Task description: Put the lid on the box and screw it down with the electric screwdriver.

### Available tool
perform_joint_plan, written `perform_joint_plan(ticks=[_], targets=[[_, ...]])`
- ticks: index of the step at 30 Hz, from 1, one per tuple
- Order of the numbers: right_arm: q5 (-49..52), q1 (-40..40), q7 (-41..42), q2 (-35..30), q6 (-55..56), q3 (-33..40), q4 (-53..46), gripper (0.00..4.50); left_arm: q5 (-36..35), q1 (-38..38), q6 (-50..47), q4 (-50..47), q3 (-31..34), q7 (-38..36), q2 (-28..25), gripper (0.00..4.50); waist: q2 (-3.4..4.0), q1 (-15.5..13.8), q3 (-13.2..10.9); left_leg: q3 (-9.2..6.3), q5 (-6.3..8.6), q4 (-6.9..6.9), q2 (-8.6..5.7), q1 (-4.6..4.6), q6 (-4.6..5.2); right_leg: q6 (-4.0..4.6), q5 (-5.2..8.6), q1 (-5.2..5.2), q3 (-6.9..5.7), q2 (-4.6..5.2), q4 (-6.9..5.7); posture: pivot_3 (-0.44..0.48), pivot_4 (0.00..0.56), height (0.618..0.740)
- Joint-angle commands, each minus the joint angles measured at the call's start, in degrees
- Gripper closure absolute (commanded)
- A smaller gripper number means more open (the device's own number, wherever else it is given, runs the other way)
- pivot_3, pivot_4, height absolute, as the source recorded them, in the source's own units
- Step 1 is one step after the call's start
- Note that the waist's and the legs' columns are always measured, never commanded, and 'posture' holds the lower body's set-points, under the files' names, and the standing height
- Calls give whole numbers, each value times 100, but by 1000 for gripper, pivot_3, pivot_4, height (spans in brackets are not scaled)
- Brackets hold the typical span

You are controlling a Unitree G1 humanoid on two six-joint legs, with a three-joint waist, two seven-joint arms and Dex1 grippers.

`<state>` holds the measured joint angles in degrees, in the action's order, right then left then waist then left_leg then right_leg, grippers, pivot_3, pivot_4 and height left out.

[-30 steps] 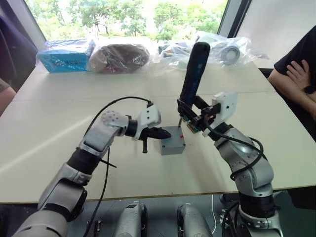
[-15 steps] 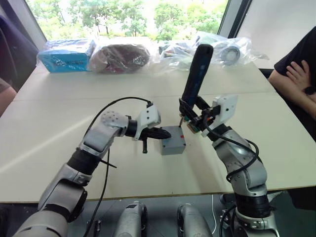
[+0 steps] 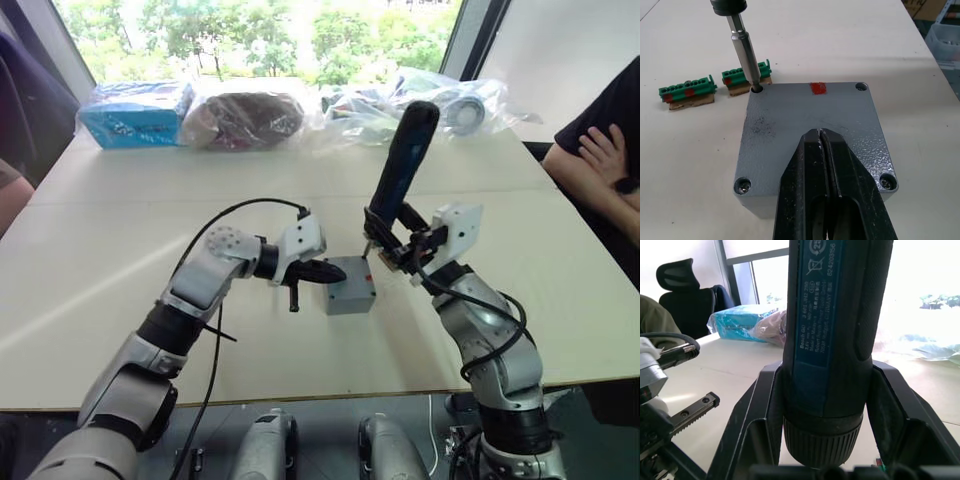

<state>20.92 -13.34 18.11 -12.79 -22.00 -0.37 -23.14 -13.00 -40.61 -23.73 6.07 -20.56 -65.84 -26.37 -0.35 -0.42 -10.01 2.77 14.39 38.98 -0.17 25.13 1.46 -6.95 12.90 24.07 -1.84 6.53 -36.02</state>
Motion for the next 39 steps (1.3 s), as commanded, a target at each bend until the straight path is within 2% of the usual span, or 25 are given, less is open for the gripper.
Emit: perform_joint_plan(ticks=[1,8,39], targets=[[-129,282,-15,-56,-433,-213,397,2719,53,43,-50,-131,29,5,-15,4500,-4,-1,4,-1,0,-1,1,-8,0,7,4,-9,-1,0,2,0,150,740],[-168,228,114,-127,-502,-350,448,2719,63,87,-85,-189,22,30,-6,4500,-7,4,7,-4,5,-21,11,-74,1,25,15,-71,-2,1,26,0,150,740],[-242,280,232,-414,-923,-528,526,2719,50,199,-120,-293,8,71,-5,4500,-24,4,95,-4,5,-75,11,-87,0,36,19,-79,-3,7,83,0,150,740]])
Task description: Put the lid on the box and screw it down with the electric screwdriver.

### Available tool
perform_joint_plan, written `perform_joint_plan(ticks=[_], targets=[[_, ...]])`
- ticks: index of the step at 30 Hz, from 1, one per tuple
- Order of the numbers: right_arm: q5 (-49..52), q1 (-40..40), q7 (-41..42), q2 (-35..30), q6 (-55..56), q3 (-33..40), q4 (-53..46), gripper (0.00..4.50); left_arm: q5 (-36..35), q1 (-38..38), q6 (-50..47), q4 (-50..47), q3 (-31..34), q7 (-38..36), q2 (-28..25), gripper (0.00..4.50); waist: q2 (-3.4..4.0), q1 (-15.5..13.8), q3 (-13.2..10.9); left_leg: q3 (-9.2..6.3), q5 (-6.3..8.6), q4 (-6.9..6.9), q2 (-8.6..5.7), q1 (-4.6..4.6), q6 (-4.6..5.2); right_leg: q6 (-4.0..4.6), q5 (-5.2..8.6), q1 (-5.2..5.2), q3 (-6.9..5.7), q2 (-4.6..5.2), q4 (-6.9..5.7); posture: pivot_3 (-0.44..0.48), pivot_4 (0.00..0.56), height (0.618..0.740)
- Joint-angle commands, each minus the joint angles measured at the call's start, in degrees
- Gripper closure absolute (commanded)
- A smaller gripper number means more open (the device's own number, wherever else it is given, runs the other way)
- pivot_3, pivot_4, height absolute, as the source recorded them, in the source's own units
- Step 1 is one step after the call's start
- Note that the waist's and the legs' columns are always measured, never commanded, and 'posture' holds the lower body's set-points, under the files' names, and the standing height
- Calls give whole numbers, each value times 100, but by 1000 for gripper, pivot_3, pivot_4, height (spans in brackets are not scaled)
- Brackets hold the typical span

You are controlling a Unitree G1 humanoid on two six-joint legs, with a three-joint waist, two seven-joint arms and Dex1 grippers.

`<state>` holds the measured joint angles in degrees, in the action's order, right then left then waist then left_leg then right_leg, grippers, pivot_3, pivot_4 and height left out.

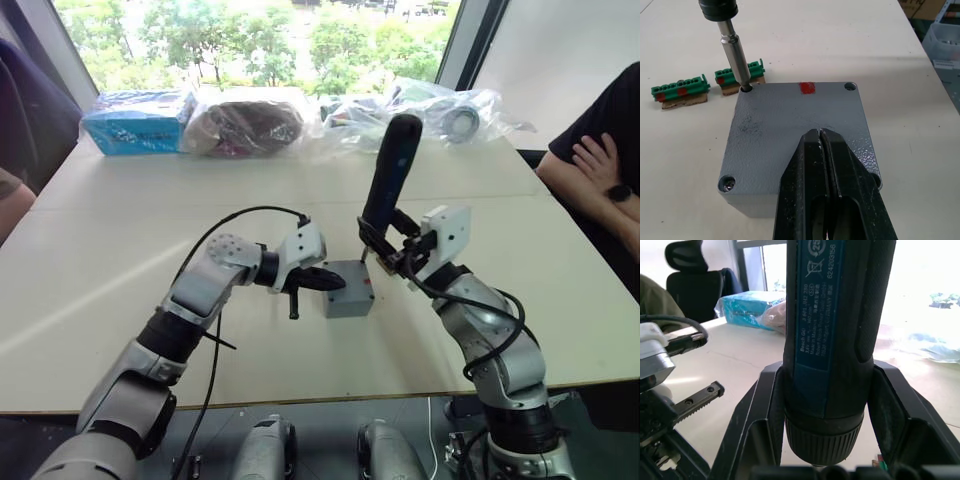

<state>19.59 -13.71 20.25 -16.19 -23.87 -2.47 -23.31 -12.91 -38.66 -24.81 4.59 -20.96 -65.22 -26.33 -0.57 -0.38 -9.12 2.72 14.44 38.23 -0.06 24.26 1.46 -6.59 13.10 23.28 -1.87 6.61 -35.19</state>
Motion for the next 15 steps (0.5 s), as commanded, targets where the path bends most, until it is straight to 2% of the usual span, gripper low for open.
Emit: perform_joint_plan(ticks=[1,15], targets=[[-90,320,19,-60,-740,-311,562,2719,41,9,-11,-146,49,12,-10,4500,-7,0,10,0,0,-1,0,-1,0,3,2,-1,0,1,0,0,150,740],[-80,260,39,-66,-708,-228,575,2719,31,44,-55,-175,55,53,-16,4500,-11,-1,14,-1,3,-12,0,-22,-4,13,8,5,-11,22,10,0,150,740]])
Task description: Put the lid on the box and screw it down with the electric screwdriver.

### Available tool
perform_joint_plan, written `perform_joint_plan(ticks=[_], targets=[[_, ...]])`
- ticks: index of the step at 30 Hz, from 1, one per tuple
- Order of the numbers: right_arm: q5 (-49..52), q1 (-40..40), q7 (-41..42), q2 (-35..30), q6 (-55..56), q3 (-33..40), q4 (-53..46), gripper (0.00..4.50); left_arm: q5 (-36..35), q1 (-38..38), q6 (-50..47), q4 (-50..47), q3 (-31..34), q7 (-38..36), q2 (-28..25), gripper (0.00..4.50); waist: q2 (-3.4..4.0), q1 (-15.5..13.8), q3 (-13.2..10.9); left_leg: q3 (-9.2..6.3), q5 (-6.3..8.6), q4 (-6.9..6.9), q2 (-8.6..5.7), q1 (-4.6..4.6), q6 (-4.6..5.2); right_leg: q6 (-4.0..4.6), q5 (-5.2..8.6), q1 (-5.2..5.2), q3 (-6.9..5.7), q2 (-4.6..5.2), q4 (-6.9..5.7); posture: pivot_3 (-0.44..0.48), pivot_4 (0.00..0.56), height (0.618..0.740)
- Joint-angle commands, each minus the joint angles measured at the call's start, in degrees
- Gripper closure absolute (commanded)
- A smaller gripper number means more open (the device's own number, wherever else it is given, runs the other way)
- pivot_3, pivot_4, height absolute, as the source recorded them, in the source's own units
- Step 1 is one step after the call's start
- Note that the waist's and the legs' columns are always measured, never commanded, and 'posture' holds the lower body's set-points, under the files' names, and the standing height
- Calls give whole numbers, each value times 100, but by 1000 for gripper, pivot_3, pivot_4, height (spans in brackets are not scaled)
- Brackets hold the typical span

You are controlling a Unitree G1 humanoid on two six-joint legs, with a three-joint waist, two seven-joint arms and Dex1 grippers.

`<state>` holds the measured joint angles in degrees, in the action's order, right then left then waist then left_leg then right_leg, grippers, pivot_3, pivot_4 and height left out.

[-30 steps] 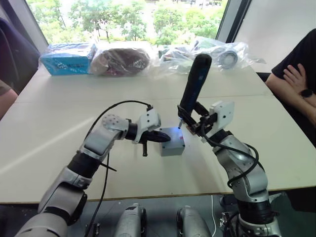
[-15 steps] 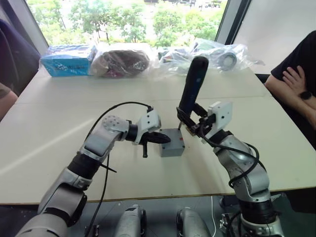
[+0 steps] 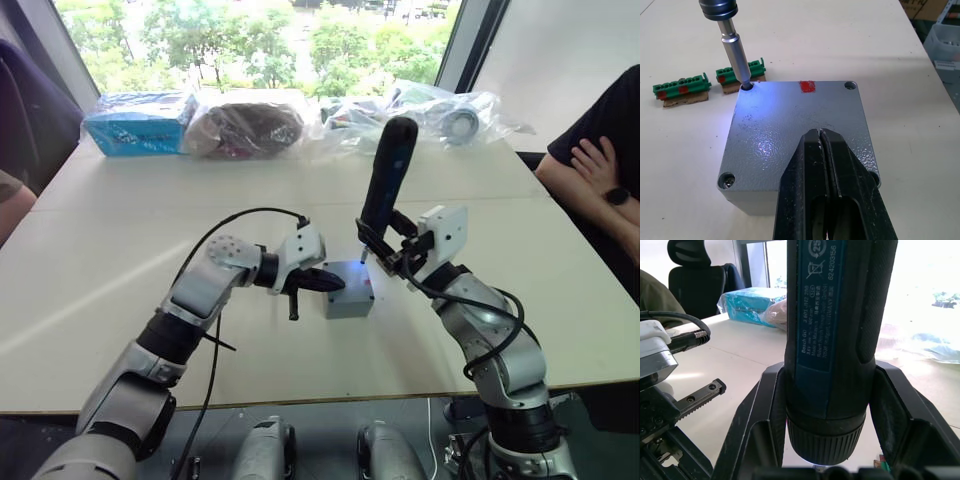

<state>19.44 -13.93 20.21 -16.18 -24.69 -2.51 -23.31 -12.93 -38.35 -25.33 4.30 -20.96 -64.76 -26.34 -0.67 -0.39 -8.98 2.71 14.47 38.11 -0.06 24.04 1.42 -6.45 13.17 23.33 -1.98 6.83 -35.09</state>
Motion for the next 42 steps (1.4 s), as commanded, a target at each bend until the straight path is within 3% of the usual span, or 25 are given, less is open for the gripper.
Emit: perform_joint_plan(ticks=[1,6,9,13,16,18,19,24,28,32,36,42], targets=[[-29,257,32,-35,-594,-178,557,2719,33,13,-8,-145,56,9,-12,4500,0,0,0,0,0,-1,0,0,0,0,0,0,0,1,0,0,150,740],[813,-197,48,-129,-1048,453,-326,2719,79,95,27,-14,63,67,-20,4500,5,-2,-4,-1,0,-4,1,5,-1,1,0,6,1,13,3,0,150,740],[2036,-1005,-461,-202,-1870,1462,-629,2719,32,193,-13,64,131,116,-10,4500,13,-2,-14,0,0,-4,0,38,0,5,-3,17,3,20,1,0,150,740],[3507,-1952,-1188,-514,-2736,2551,-407,2719,-150,264,-93,55,361,259,149,4500,59,-24,-51,2,-2,-5,-3,60,-1,7,-5,37,9,26,0,0,150,740],[4798,-2847,-1886,-1256,-3609,3265,273,2719,-459,315,-237,-81,727,423,294,4500,70,-26,-62,4,-2,-9,-9,71,0,6,-6,47,7,31,0,0,150,740],[5777,-3154,-2285,-1883,-4348,3368,915,2719,-687,320,-432,-238,953,466,300,4500,69,-28,-63,7,-4,-8,-12,104,1,7,-8,80,5,34,-3,0,150,740],[6239,-3250,-2421,-2222,-4728,3344,1294,2719,-813,312,-557,-340,1063,449,259,4500,67,-25,-63,7,-4,-6,-12,115,2,7,-8,92,3,33,-3,0,150,740],[6015,-2988,-2146,-3727,-6504,2590,2459,2719,-1333,420,-1354,-1323,1289,-69,-644,4500,56,2,-83,11,-4,-9,-10,142,7,8,-8,113,-3,12,1,0,150,740],[6266,-2548,-1761,-4465,-6781,1682,3060,2719,-1586,697,-1660,-1955,1247,-255,-1149,4500,63,12,-91,26,0,-10,-14,143,14,8,-8,115,4,11,7,0,150,740],[6172,-2602,-1562,-4646,-6781,1186,3477,2719,-1748,820,-1834,-2198,1259,-243,-1251,4500,75,17,-137,32,-1,6,-16,143,16,6,-9,115,11,6,4,0,150,740],[5622,-2934,-1339,-4487,-6781,528,4132,2719,-1816,1016,-1933,-2461,1217,-88,-1244,4500,70,17,-140,29,-1,9,-9,140,16,4,-8,114,12,-7,3,0,150,740],[4489,-3415,-918,-4096,-6769,127,4722,2719,-1928,1095,-2063,-2681,1204,163,-1172,4500,68,7,-143,29,-2,8,-10,143,15,-3,-12,115,12,-11,0,0,150,740]])
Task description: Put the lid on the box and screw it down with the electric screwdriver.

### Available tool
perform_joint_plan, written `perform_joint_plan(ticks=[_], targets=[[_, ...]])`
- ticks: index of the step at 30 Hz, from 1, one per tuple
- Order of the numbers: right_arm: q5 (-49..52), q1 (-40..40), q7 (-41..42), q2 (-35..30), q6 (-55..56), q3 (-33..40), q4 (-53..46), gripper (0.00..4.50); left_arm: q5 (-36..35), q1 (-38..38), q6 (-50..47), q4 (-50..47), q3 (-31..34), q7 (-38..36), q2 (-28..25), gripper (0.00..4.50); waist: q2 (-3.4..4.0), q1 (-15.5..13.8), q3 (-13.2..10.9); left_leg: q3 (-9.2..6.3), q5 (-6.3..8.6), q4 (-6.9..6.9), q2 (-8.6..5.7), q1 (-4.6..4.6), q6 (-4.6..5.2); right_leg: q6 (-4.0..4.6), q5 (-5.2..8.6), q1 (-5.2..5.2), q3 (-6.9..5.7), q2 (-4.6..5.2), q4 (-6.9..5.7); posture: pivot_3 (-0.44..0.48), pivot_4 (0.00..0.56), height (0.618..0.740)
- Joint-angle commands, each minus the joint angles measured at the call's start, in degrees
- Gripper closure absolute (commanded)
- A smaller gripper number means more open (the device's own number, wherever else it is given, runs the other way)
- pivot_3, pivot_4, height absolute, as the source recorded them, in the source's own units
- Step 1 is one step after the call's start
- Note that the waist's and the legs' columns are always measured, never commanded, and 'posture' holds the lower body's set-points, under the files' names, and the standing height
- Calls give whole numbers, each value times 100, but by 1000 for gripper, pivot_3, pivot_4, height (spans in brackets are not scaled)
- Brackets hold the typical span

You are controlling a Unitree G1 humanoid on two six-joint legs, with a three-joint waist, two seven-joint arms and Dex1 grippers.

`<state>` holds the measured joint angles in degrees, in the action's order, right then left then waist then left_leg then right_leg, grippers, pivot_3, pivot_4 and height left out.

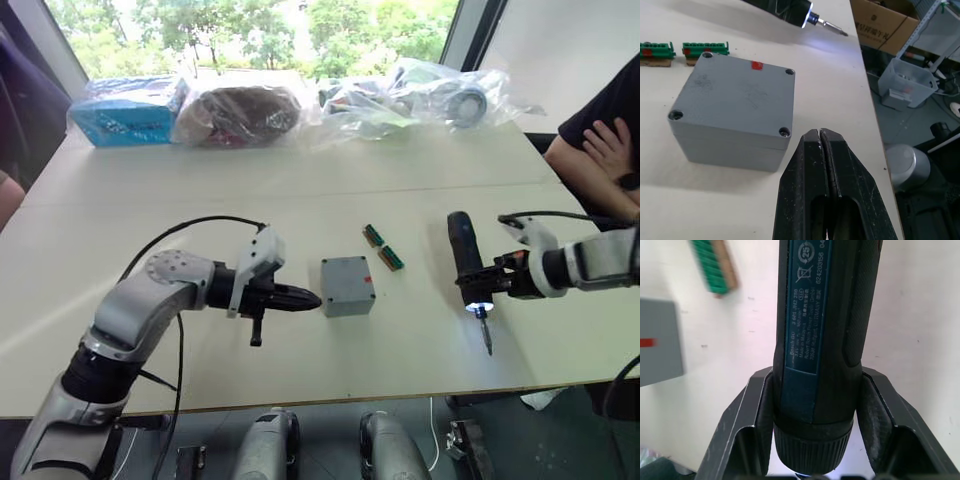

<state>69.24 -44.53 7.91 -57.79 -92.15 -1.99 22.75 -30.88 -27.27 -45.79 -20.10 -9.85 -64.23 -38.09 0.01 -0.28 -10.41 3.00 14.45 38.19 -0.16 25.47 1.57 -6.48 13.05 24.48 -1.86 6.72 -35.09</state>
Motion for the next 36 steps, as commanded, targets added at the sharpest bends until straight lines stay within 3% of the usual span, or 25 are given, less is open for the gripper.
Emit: perform_joint_plan(ticks=[1,9,10,11,15,17,20,22,25,28,33,36], targets=[[-677,-408,413,116,-7,45,173,2719,-141,-13,-23,-247,95,145,6,4500,1,-8,0,0,0,0,-1,0,0,-11,-6,0,0,0,0,0,150,740],[-1753,-621,1097,420,31,-51,259,2719,-223,-39,3,-202,90,271,8,4500,0,-22,0,0,-1,1,-3,-1,-2,-18,-10,-1,0,-2,-2,0,150,740],[-1827,-593,1175,428,3,-46,214,1718,-225,-49,12,-181,94,273,7,4500,0,-21,0,0,-1,1,-3,-1,-2,-18,-10,-1,0,-2,-2,0,150,740],[-1902,-576,1254,437,-17,-41,184,1645,-228,-56,17,-168,96,274,5,4500,0,-21,0,0,-1,1,-3,-2,-2,-18,-10,-2,0,-2,-2,0,150,740],[-2218,-469,1537,378,139,-53,-121,246,-325,-144,-18,33,301,338,14,4500,-1,-30,1,-1,-2,3,-3,-4,-4,-21,-12,-5,-1,-2,-4,0,150,740],[-2361,-365,1739,261,420,-25,-504,49,-434,-172,-76,150,526,440,-18,4500,-1,-35,1,-2,-3,5,-3,-4,-4,-22,-12,-6,-1,-2,-4,0,150,740],[-2058,-188,2062,335,674,858,-1123,49,-639,-35,-287,229,989,577,-202,4500,-1,-26,0,-3,-3,4,-3,-4,-5,-28,-15,-5,-1,-2,-6,0,150,740],[-1903,233,2335,305,1050,1318,-1876,49,-684,182,-405,181,1175,582,-421,4500,-2,-15,-1,-4,-3,2,-2,-3,-5,-44,-24,-3,-1,-4,-6,0,150,740],[-1470,1675,2845,660,1948,2530,-3742,49,-787,1039,-546,-168,1432,424,-947,4500,-10,-7,6,-14,-3,-8,4,-5,-5,-49,-18,-6,-3,-17,-1,0,150,740],[-911,2997,3221,749,1954,3145,-4983,49,-1074,1796,-736,-641,1633,384,-1208,4500,-11,-33,4,-15,-2,-12,10,-8,-6,-55,-9,-10,-3,-16,-2,0,150,740],[-815,5002,4030,547,2340,3321,-6319,49,-1563,2676,-1010,-1322,1814,612,-1165,4500,-16,-60,8,-16,-2,10,0,-14,-13,-25,-2,-30,-3,8,4,0,150,740],[-1054,5743,4425,368,2709,3220,-6624,49,-1671,3043,-1025,-1601,1746,726,-1154,4500,-20,-38,11,-14,-2,10,2,-32,-15,-20,-4,-42,-2,12,7,0,150,740]])
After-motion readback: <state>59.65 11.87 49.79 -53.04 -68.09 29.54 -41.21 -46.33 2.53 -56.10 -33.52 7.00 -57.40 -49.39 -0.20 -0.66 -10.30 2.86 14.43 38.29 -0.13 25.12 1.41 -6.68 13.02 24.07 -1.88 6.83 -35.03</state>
